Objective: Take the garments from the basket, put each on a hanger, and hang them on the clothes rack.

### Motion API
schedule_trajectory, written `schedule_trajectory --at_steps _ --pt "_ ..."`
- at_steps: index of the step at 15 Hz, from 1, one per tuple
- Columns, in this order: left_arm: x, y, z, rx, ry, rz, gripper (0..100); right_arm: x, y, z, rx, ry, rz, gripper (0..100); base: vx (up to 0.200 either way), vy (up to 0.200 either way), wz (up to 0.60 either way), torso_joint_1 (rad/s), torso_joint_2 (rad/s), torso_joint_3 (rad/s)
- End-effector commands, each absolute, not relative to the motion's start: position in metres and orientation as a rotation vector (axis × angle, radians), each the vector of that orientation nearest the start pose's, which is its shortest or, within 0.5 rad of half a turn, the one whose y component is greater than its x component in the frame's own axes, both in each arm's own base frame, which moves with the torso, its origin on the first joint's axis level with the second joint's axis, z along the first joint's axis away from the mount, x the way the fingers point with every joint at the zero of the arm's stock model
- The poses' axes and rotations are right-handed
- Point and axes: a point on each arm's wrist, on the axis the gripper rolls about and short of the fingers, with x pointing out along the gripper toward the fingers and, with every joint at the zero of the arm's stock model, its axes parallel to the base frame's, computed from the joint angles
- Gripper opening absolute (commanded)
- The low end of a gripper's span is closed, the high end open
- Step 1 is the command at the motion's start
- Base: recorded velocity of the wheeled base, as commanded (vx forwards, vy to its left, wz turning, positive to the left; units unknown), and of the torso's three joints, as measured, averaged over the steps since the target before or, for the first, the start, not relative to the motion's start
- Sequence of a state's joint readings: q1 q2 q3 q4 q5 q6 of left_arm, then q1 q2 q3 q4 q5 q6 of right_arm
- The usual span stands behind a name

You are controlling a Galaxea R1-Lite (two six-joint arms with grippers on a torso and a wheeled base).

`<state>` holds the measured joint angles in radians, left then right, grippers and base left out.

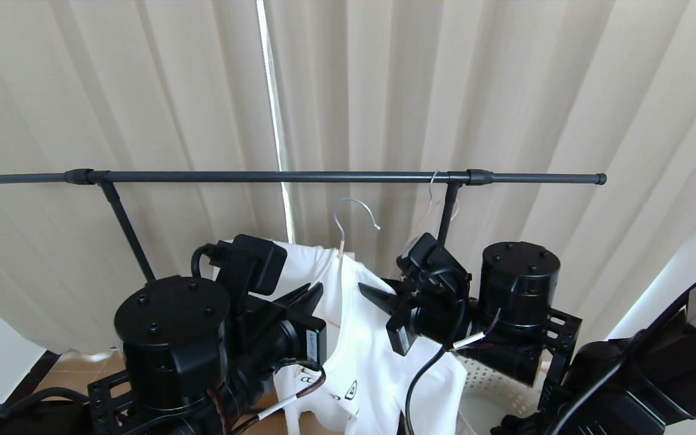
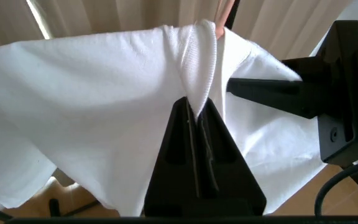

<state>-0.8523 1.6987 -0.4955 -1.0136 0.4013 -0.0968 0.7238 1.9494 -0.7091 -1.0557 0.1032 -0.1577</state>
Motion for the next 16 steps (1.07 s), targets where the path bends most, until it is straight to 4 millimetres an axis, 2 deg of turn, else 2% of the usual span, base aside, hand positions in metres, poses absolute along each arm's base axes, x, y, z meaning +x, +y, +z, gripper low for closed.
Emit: schedule_trajectory --at_steps 1,2,7,10,13,16 --pt "0.185 -0.198 0.141 0.024 0.183 -0.441 0 0.251 0.225 0.125 -0.199 0.098 0.836 0 0.0 0.0 0.0 0.0 0.0 0.0" --pt "0.183 -0.197 0.137 0.047 0.192 -0.442 100 0.25 0.224 0.129 -0.196 0.088 0.836 0 0.0 0.0 0.0 0.0 0.0 0.0" --pt "0.184 -0.195 0.138 0.052 0.186 -0.438 100 0.25 0.22 0.134 -0.187 0.072 0.829 0 0.0 0.0 0.0 0.0 0.0 0.0" --pt "0.183 -0.187 0.149 0.032 0.15 -0.422 100 0.261 0.197 0.146 -0.171 0.031 0.76 0 0.0 0.0 0.0 0.0 0.0 0.0" --pt "0.192 -0.169 0.158 0.027 0.12 -0.371 100 0.263 0.173 0.154 -0.168 0.014 0.787 0 0.0 0.0 0.0 0.0 0.0 0.0" --pt "0.205 -0.137 0.164 0.003 0.107 -0.432 100 0.264 0.148 0.158 -0.205 -0.013 0.825 0 0.0 0.0 0.0 0.0 0.0 0.0"
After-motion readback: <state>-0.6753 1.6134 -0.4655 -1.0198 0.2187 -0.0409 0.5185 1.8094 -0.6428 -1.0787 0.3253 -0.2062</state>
